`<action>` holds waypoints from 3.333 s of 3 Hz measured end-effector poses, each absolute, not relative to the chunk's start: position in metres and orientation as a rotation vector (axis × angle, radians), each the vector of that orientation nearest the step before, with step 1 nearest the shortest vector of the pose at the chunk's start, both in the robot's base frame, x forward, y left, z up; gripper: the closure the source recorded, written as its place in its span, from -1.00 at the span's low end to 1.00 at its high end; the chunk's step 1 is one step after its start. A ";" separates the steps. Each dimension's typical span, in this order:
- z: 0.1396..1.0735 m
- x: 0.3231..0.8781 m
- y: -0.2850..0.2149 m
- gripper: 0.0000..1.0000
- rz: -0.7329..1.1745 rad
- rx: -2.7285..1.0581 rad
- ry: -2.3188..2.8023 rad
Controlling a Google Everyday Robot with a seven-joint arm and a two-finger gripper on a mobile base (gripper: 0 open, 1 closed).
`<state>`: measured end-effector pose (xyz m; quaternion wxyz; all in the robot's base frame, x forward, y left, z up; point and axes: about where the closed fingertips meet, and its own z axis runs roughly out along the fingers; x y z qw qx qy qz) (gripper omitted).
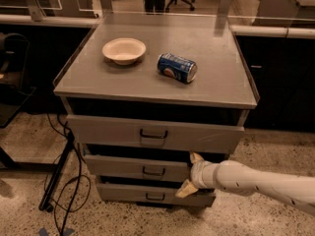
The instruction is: Open middle drawer
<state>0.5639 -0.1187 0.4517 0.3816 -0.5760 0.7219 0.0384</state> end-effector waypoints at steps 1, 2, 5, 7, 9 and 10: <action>0.450 0.509 -0.154 -1.00 0.143 -1.454 1.907; 0.435 0.511 -0.152 -1.00 0.149 -1.447 1.937; 0.411 0.553 -0.137 -1.00 0.073 -1.454 1.922; 0.411 0.553 -0.137 -0.61 0.073 -1.454 1.922; 0.411 0.553 -0.137 0.31 0.073 -1.454 1.922; 0.419 0.553 -0.138 0.78 0.073 -1.454 1.922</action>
Offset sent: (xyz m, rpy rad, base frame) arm -0.0460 -0.0256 -0.0006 0.0066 0.0528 -0.0099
